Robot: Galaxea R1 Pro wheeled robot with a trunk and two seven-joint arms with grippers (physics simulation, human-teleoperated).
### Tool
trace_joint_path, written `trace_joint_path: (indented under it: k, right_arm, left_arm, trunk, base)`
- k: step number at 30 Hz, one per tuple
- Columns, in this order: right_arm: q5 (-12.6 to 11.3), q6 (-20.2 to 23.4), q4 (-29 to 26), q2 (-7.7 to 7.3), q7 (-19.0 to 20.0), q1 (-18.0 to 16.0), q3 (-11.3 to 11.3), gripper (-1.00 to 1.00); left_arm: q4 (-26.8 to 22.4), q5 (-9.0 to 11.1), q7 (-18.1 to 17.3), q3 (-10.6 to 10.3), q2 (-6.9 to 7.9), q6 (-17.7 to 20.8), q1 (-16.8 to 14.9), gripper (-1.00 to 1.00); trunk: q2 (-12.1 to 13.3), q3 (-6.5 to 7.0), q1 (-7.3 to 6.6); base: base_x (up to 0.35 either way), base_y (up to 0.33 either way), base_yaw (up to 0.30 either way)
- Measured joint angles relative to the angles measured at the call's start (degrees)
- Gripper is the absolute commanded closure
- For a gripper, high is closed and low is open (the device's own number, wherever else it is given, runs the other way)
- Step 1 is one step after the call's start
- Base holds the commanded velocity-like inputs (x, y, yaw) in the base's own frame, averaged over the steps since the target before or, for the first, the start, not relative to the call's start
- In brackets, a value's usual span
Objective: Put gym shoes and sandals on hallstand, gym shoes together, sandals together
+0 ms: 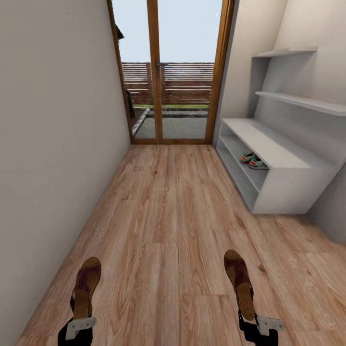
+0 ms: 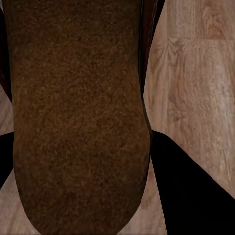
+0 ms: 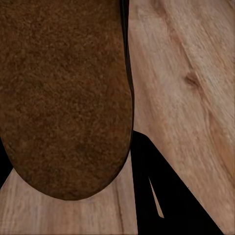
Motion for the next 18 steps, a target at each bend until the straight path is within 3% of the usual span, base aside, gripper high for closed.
trace_joint_path:
  k: [7,18]
  right_arm:
    - [0.0,0.0,0.0,0.00,0.0,0.0,0.0,1.00]
    - [0.0,0.0,0.0,0.00,0.0,0.0,0.0,1.00]
  left_arm:
    - [0.0,0.0,0.0,0.0,0.00,0.0,0.0,1.00]
    - [0.0,0.0,0.0,0.0,0.00,0.0,0.0,1.00]
  trunk:
    - [0.0,0.00,0.00]
    - [0.0,0.00,0.00]
  base:
    - [0.337,0.027,0.000]
    - [0.337,0.118,0.000]
